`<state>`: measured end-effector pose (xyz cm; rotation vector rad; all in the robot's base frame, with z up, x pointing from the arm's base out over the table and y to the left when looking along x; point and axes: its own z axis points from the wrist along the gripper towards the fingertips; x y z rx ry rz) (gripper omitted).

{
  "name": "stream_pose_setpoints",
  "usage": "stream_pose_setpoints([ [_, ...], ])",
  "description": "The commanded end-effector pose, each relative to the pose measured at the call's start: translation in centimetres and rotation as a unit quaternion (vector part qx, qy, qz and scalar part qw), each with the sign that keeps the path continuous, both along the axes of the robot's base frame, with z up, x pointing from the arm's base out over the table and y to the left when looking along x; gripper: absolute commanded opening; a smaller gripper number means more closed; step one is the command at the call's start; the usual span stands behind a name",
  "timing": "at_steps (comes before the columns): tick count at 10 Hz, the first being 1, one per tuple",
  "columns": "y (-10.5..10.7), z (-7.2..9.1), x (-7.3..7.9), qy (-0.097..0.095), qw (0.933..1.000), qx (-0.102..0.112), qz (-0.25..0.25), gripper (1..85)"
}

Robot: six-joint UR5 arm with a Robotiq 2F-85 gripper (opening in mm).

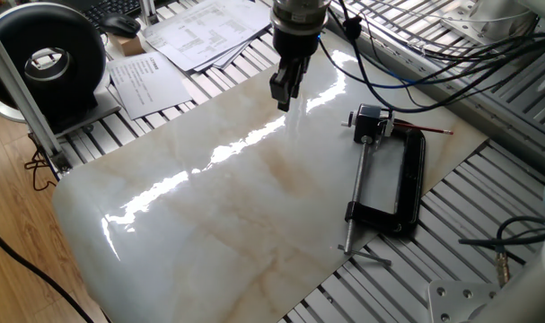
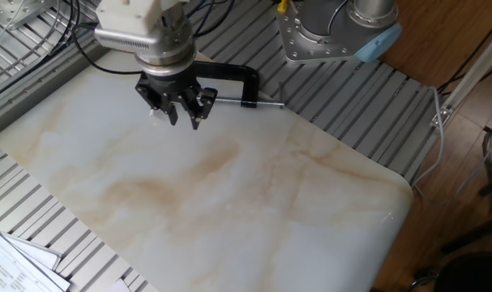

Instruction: Sharpen the pencil with a pencil sharpener

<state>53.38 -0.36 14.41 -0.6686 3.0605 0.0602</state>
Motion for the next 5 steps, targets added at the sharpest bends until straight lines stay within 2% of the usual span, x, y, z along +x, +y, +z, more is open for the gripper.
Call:
stream_pose_setpoints([
  [1, -2.23, -2.83, -0.69, 0.016, 0.9997, -0.017, 0.006, 39.7],
  [3, -2.43, -2.8, -1.44, 0.031, 0.9993, -0.021, -0.006, 42.7],
  [4, -2.03, -2.8, -1.36, 0.03, 0.9995, -0.013, -0.006, 44.3],
  [5, -1.58, -2.51, -0.93, 0.027, 0.9994, -0.015, -0.016, 45.0],
])
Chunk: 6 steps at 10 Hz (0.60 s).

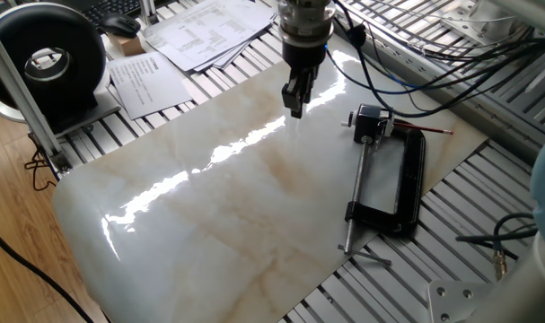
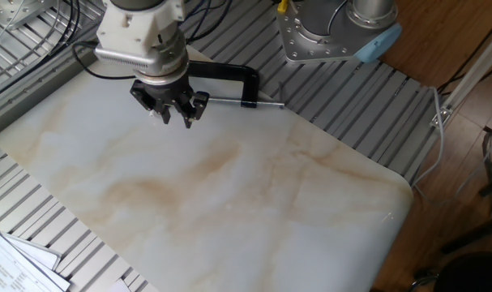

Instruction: Sharpen the pencil with a pencil sharpener

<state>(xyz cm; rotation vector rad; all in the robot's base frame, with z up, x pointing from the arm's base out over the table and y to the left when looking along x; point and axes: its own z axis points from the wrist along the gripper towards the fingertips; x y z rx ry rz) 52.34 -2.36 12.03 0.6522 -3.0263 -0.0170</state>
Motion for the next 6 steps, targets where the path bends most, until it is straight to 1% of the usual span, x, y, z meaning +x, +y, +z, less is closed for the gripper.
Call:
stream_pose_setpoints([
  [1, 0.7, -0.1, 0.4, 0.007, 0.9998, -0.005, -0.018, 45.0],
  [2, -2.3, -1.5, 0.1, 0.011, 0.9995, -0.031, 0.002, 44.0],
  [3, -4.7, -2.7, 0.0, 0.005, 0.9992, -0.033, 0.02, 44.0],
  [4, -4.0, -2.8, 0.2, 0.002, 0.9991, -0.019, 0.038, 44.3],
  [5, -3.0, -2.8, -0.4, 0.011, 0.9996, 0.0, 0.025, 45.7],
  [6, -3.9, -2.7, -0.5, 0.014, 0.9996, -0.018, 0.015, 45.7],
])
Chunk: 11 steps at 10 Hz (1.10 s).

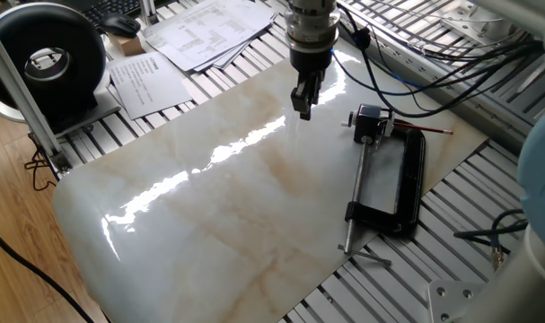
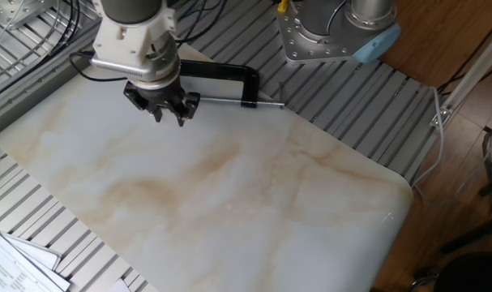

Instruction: Sharpen the pencil with a pencil sharpener

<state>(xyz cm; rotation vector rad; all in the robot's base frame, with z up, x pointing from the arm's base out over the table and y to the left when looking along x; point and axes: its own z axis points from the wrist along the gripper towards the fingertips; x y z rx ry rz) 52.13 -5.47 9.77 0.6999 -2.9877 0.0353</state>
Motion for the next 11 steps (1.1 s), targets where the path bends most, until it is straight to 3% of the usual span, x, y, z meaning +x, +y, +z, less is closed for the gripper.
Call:
stream_pose_setpoints([
  [1, -1.3, -0.5, -0.5, 0.009, 0.9999, -0.009, -0.009, 45.7],
  [3, 2.8, 1.1, 0.3, 0.013, 0.9996, -0.019, -0.016, 45.7],
  [4, 2.6, 0.2, 0.5, 0.012, 0.9995, -0.025, -0.017, 45.7],
  [6, -0.9, -2.2, 1.5, 0.0, 0.9994, -0.032, 0.012, 45.7],
  [8, -3.8, -2.4, 1.3, -0.001, 0.9993, -0.027, 0.026, 45.7],
  [11, -2.1, -2.5, 1.8, -0.011, 0.999, 0.005, 0.042, 46.7],
])
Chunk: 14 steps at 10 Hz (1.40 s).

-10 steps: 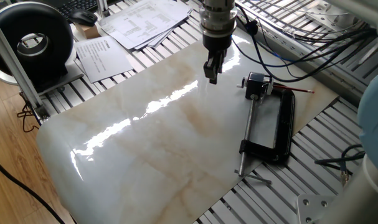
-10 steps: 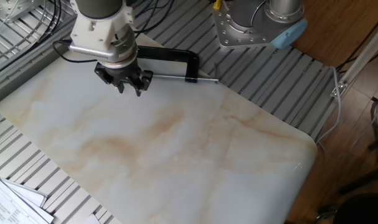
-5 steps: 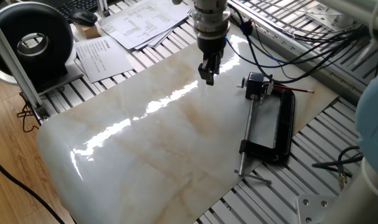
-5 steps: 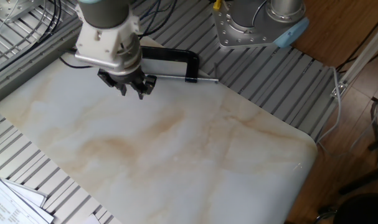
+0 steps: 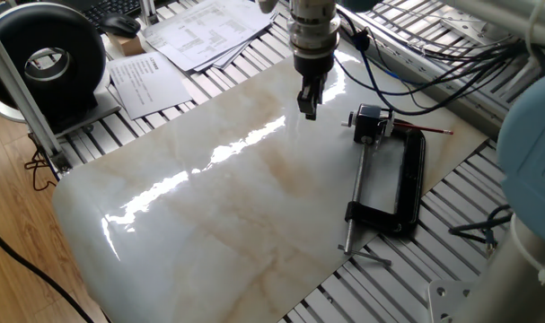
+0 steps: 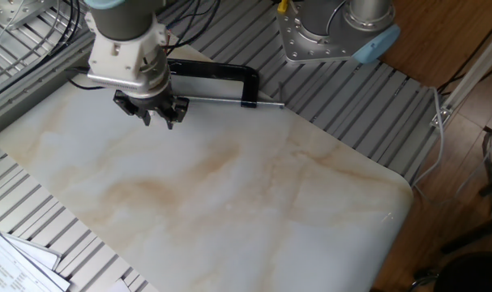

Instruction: Sharpen the pencil with a pencil sharpener

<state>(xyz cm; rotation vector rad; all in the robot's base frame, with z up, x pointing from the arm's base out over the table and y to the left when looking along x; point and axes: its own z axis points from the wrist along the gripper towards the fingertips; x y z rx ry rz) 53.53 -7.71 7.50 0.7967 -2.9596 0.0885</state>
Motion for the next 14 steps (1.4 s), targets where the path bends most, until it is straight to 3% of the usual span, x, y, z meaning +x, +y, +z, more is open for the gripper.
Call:
stream_pose_setpoints([
  [1, 0.3, -0.3, 0.5, -0.011, 0.9996, 0.024, -0.013, 46.7],
  [2, 0.7, 0.1, 1.2, -0.022, 0.9994, 0.021, -0.019, 46.7],
  [3, 1.8, 0.5, 1.9, -0.032, 0.9989, 0.033, -0.014, 46.7],
  [4, 1.0, 0.3, 1.8, -0.035, 0.9987, 0.037, -0.008, 46.7],
  [6, -3.4, -0.8, 1.2, -0.049, 0.9977, 0.041, 0.022, 46.7],
  [8, -3.5, -0.9, 0.5, -0.049, 0.9967, 0.062, 0.018, 46.7],
  [10, -2.9, -0.9, 1.2, -0.061, 0.9954, 0.074, -0.004, 47.3],
  [12, -2.8, -0.9, 1.1, -0.06, 0.9952, 0.075, -0.016, 47.3],
  [14, -5.6, -1.6, 0.3, -0.061, 0.9966, 0.055, -0.006, 47.3],
])
